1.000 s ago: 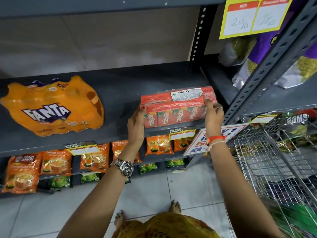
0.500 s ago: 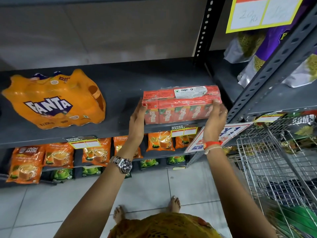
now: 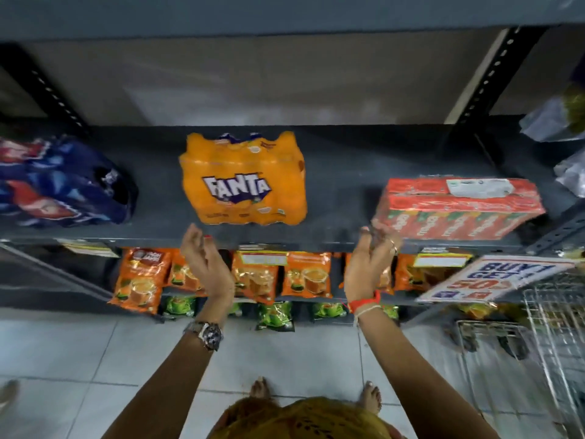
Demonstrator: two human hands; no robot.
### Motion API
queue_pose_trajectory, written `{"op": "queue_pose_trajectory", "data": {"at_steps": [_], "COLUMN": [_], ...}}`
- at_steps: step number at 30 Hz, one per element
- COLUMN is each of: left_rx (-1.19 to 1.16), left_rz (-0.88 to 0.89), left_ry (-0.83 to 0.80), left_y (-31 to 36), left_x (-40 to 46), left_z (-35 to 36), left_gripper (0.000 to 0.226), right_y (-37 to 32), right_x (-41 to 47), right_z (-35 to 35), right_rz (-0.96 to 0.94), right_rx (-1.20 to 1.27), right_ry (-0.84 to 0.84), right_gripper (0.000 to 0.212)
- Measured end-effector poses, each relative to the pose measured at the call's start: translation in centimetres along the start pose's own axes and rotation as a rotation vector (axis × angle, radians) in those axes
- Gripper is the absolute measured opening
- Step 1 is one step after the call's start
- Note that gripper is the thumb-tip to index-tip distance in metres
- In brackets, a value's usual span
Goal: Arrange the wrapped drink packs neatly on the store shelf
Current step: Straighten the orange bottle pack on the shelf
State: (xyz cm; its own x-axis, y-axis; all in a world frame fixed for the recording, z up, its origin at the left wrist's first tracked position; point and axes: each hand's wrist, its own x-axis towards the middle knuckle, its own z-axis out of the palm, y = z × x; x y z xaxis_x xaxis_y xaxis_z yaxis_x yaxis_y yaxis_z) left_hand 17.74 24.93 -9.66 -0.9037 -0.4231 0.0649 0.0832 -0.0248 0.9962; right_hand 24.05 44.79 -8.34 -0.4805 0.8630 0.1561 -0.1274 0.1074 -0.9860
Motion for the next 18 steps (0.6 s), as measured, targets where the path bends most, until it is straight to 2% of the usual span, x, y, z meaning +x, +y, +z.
{"op": "queue_pose_trajectory", "data": {"at_steps": [3,6,9,11,14,16,18], "left_rx": [0.003,0.064,0.063,0.083,0.133,0.151,0.145], "left_rz": [-0.008,-0.068,-0.123,-0.143,-0.103,-0.073,-0.057], "left_ry": [-0.074,-0.351,-0.538,-0.580,-0.620,-0.637,-0.633], "left_y": [1.4,2.6,2.7,2.3,2.3,2.2,2.1], "left_x": [5.3,9.1,10.8,11.1,11.3,11.5,11.1], "left_z": [-1.7,-1.6,-1.3,-1.6,-2.4,-2.4,-2.4], "left_gripper": [0.045,0.048,0.037,0.030,0.038,0.042,0.042], "right_y": [-0.5,-1.3,-0.9,-0.8,-1.0,-1.2,-1.6], "right_x": [-0.6,0.4,1.0,0.3,-0.4,-0.5,-0.7], "right_z": [4.5,8.7,10.4,10.4,10.5,10.6,10.5], "right_rz": [-0.019,0.094,0.189,0.210,0.212,0.207,0.207], "right_rx": [-0.024,-0.092,-0.060,-0.063,-0.079,-0.081,-0.087], "right_ry": [-0.280,-0.463,-0.492,-0.494,-0.465,-0.452,-0.454], "right_gripper": [0.018,0.044,0.071,0.078,0.099,0.101,0.094]}}
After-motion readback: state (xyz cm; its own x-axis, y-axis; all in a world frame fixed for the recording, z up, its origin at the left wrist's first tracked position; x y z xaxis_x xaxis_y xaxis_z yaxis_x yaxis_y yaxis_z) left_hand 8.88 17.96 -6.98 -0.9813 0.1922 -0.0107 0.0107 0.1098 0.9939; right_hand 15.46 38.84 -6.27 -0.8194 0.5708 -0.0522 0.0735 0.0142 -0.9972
